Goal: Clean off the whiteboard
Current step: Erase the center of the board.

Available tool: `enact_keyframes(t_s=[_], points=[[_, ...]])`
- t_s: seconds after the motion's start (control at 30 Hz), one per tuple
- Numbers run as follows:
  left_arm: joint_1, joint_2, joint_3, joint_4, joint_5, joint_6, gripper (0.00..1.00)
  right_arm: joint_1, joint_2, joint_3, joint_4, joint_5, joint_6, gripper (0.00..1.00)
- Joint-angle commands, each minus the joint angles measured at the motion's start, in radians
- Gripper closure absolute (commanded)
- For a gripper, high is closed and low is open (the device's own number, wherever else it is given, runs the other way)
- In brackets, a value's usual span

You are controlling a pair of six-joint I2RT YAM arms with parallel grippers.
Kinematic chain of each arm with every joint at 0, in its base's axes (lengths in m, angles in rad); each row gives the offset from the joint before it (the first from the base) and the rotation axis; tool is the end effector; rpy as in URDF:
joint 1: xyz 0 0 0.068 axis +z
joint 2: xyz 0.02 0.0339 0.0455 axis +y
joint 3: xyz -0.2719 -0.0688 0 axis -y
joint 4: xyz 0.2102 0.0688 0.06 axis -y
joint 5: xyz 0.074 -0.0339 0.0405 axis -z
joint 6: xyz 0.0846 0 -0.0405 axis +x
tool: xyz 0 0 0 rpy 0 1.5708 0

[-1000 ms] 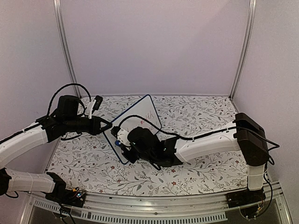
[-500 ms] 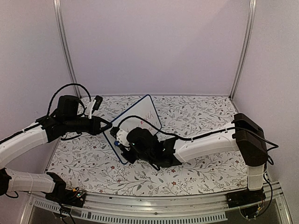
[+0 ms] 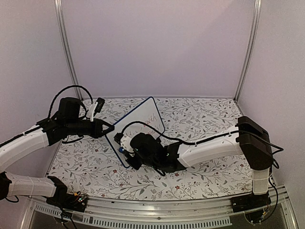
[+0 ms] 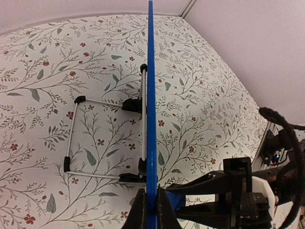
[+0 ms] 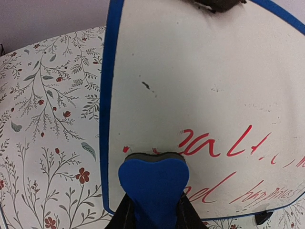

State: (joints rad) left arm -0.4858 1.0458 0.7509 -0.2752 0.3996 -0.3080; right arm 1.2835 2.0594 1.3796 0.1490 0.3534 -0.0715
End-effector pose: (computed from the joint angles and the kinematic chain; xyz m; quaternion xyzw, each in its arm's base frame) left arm 0.1882 -0.1366 0.2631 0.1712 0.8481 -0.3424 0.3663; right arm 0.1644 0.4531 0.1905 -0.4675 0.7204 0.1532 0.4889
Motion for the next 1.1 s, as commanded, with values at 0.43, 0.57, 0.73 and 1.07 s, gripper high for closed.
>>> enact_keyframes(t_s=[0.43,0.57,0.73,1.07], points=[[-0.003,-0.008,0.006,0.004,0.025,-0.002,1.0,0.016,0.034,0.092,-0.041,0.035,-0.046,0.84],[-0.003,-0.012,0.005,0.004,0.023,-0.002,1.0,0.02,0.051,0.085,-0.051,0.045,-0.036,0.84],[-0.002,-0.013,0.004,0.002,0.024,-0.002,1.0,0.03,0.05,0.056,-0.053,0.054,-0.022,0.84],[-0.002,-0.014,0.004,0.003,0.026,-0.002,1.0,0.034,0.042,0.013,-0.06,0.067,0.001,0.84]])
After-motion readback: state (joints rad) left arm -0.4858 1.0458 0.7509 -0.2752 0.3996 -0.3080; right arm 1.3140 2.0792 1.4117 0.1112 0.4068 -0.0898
